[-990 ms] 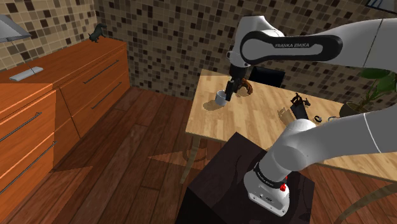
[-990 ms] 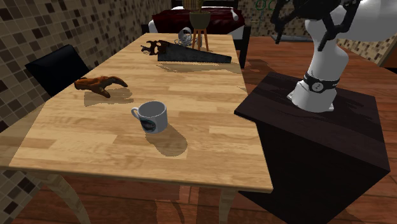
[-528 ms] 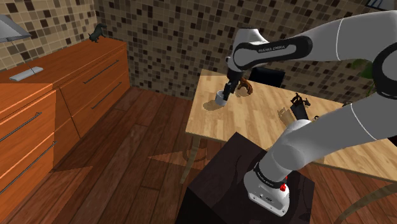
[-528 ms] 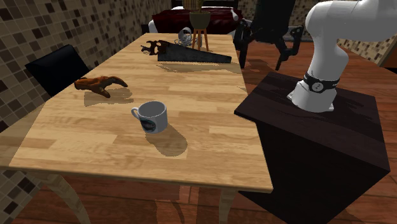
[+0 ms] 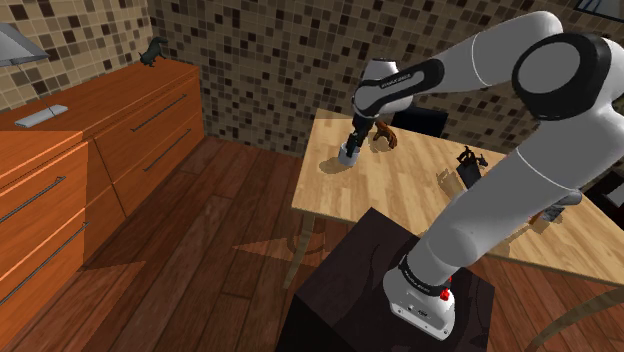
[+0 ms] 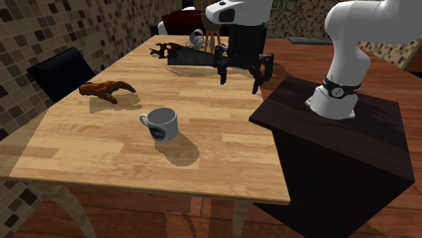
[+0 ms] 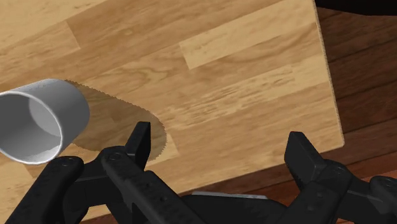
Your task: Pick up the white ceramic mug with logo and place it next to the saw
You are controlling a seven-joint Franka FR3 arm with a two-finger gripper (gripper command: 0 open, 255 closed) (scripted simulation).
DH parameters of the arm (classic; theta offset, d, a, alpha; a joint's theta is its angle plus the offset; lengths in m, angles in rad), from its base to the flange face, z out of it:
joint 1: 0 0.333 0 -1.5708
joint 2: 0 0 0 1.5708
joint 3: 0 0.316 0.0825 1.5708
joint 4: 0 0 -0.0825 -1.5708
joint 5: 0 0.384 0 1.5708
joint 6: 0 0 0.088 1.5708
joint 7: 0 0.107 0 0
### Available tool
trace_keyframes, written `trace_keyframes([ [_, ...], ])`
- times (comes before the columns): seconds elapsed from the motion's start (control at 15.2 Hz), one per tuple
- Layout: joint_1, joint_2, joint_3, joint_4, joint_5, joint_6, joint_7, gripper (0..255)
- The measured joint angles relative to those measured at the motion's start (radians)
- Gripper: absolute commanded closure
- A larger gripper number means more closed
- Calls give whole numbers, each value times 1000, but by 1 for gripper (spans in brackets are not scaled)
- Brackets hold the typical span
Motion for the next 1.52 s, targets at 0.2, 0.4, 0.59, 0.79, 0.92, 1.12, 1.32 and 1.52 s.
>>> trace_keyframes([
  [0.2,-9,123,-33,60,60,72,-77,0],
  [0.4,-34,241,-54,132,136,122,-170,0],
  [0.59,-68,355,-52,214,218,155,-251,0],
  [0.79,-113,464,-36,307,292,171,-321,0],
  [0.92,-153,551,-17,385,342,179,-367,0],
  [1.12,-211,667,12,501,399,182,-418,0],
  [1.32,-234,714,25,547,418,186,-435,0],
  [1.52,-243,746,37,553,433,211,-444,0],
])
